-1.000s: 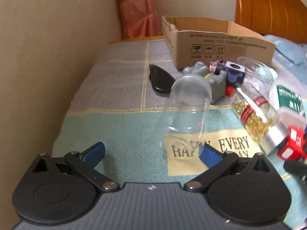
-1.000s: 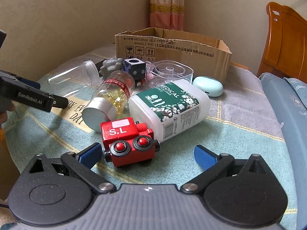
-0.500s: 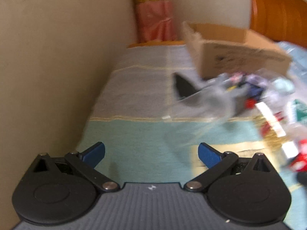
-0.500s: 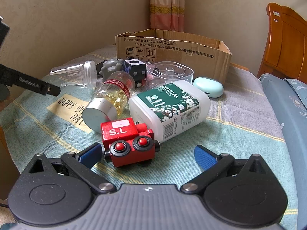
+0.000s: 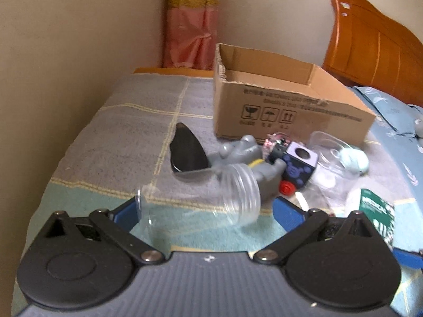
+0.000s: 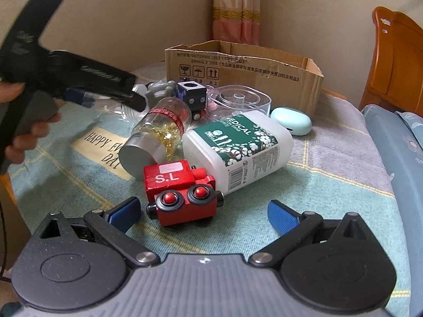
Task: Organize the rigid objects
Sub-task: 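Move the left tool to the clear jar while the right tool approaches the red train, then close the left tool on the clear jar while the right tool grasps the red train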
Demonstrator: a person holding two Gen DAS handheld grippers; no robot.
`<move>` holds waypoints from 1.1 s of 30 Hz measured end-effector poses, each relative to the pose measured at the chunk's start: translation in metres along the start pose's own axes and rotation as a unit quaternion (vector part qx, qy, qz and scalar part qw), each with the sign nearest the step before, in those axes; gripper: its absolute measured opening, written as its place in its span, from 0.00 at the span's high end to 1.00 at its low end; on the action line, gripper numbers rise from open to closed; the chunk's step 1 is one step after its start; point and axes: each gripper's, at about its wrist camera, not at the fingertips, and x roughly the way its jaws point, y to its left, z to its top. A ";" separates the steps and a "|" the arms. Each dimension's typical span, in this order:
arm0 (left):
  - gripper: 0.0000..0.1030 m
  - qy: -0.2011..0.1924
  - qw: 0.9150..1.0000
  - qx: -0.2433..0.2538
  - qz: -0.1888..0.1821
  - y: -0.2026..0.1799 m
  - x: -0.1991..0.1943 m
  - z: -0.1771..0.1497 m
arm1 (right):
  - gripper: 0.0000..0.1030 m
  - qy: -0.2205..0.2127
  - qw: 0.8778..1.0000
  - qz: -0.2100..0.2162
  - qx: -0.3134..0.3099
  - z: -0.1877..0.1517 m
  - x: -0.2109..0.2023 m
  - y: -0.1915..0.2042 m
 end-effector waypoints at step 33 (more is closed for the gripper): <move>0.12 0.003 0.999 0.026 0.043 0.014 -0.002 -0.007 | 0.32 0.010 0.994 0.056 -0.092 0.012 -0.010 0.028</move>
